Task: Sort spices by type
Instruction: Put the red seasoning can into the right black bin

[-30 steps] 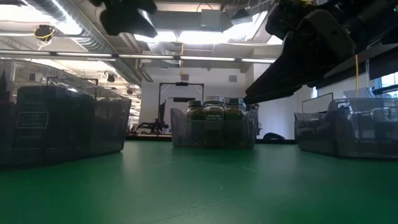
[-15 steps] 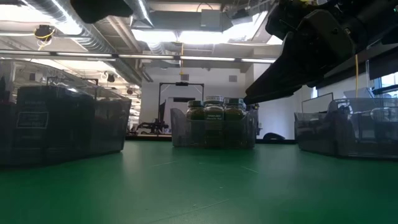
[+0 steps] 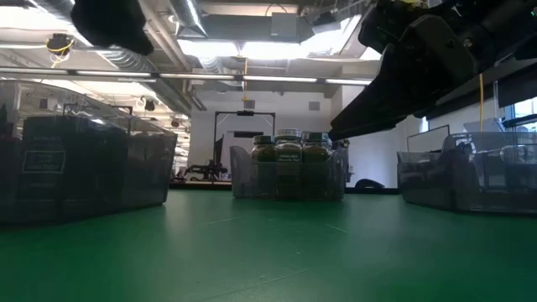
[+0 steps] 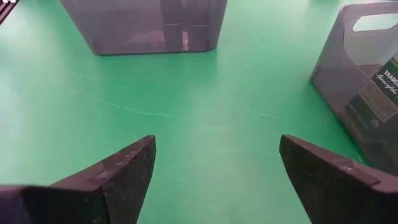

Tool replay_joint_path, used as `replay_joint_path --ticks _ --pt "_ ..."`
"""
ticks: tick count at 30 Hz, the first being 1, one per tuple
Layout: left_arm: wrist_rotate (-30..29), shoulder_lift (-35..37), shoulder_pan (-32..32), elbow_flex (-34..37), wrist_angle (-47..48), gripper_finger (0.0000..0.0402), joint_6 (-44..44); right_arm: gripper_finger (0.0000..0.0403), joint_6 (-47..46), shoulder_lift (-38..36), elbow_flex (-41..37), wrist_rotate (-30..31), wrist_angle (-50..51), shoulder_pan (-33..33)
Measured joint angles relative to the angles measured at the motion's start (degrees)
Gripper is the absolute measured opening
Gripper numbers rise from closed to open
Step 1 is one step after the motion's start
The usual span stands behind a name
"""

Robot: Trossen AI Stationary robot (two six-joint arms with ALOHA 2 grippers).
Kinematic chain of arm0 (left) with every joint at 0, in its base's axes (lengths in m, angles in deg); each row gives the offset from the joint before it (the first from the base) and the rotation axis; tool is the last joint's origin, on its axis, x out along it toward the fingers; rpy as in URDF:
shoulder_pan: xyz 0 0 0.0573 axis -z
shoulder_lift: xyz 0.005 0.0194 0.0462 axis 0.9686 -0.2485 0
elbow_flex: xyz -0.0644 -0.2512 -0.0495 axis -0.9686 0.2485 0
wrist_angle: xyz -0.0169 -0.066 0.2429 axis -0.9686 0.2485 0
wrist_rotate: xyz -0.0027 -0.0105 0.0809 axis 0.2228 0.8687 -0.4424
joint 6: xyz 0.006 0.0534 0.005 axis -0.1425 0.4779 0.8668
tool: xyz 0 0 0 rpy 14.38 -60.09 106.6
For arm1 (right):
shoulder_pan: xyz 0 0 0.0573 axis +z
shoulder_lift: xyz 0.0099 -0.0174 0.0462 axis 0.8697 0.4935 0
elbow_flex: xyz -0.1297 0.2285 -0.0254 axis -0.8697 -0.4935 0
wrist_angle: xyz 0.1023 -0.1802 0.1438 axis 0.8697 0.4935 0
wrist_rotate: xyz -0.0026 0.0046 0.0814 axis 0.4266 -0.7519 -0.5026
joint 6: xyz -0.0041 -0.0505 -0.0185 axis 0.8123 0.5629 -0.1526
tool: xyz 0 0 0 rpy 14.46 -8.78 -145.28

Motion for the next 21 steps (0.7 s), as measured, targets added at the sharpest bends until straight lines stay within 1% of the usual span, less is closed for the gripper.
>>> replay_joint_path --ticks 3,6,10,14,18,21 --pt "1.0 -0.6 0.0 0.0 0.8 0.0282 0.1 0.0342 0.0 0.0 0.0 0.0 0.0 0.0" --pt "3.0 1.1 0.9 -1.8 10.0 0.0282 -3.5 0.0342 0.5 0.0 0.0 0.5 0.0 0.0" --pt "3.1 5.3 3.1 -4.6 22.7 0.0282 -10.7 0.0342 0.8 0.0 0.0 1.0 0.0 0.0" --pt "3.3 8.2 5.3 -4.6 30.7 0.0282 -19.1 0.0342 0.9 0.0 0.0 0.9 0.2 0.0" --pt "3.5 8.5 7.5 -4.6 38.2 0.0282 -27.8 0.0342 1.4 0.0 0.0 1.5 0.3 0.0" --pt "3.3 8.4 8.0 -4.6 45.2 0.0282 -35.4 0.0342 1.5 0.0 0.0 1.5 0.3 0.0"
